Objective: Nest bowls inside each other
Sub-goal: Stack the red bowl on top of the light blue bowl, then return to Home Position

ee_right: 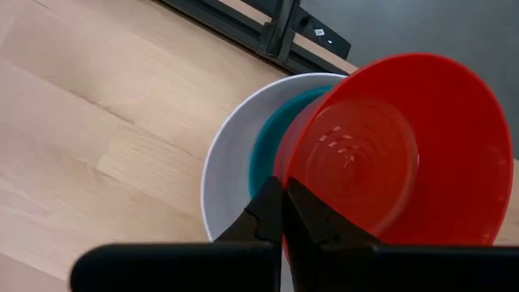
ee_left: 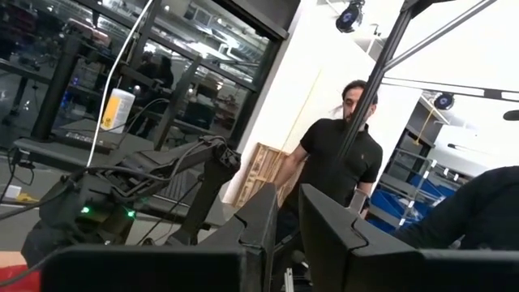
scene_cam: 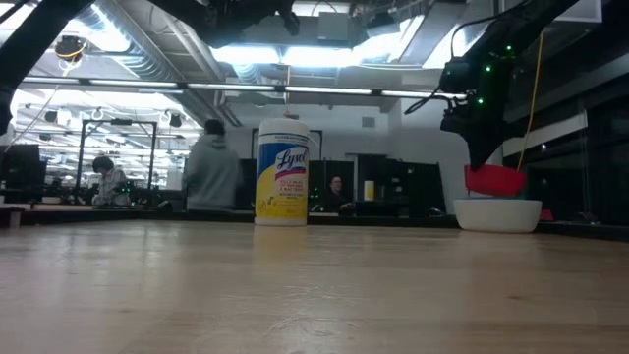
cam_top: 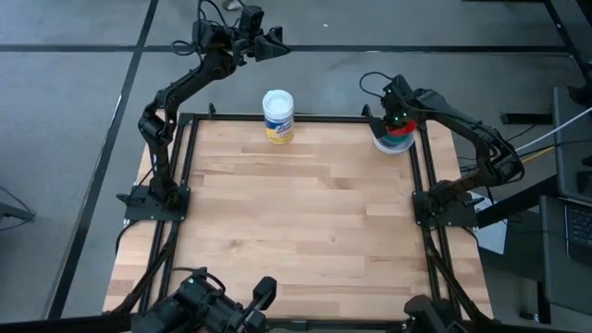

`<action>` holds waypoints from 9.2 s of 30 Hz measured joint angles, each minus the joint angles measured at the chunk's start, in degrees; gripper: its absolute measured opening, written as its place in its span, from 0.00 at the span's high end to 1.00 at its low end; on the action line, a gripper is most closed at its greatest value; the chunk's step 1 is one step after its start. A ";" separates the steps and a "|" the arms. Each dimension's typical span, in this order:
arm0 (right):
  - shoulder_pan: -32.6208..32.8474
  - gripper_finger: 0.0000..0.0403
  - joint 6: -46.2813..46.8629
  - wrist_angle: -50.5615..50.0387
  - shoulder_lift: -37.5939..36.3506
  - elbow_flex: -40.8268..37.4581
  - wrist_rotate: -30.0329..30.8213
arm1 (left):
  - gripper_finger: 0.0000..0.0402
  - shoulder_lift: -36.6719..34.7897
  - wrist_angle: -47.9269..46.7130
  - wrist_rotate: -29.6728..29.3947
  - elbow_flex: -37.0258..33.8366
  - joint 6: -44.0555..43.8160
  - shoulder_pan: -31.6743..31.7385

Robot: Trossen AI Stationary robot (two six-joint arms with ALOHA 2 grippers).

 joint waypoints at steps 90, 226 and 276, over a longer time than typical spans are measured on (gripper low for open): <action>10.62 0.56 12.09 3.06 -78.75 18.91 -19.45 | 0.91 -59.11 -120.00 -59.96 0.02 70.46 -21.80; 52.67 0.70 5.31 66.45 -68.08 -61.13 6.72 | 0.92 -84.32 -48.26 -98.16 -105.77 70.03 -55.35; 52.93 0.95 5.60 53.11 -81.72 -61.11 6.24 | 0.92 -85.08 -49.07 -98.27 -105.77 67.45 -55.47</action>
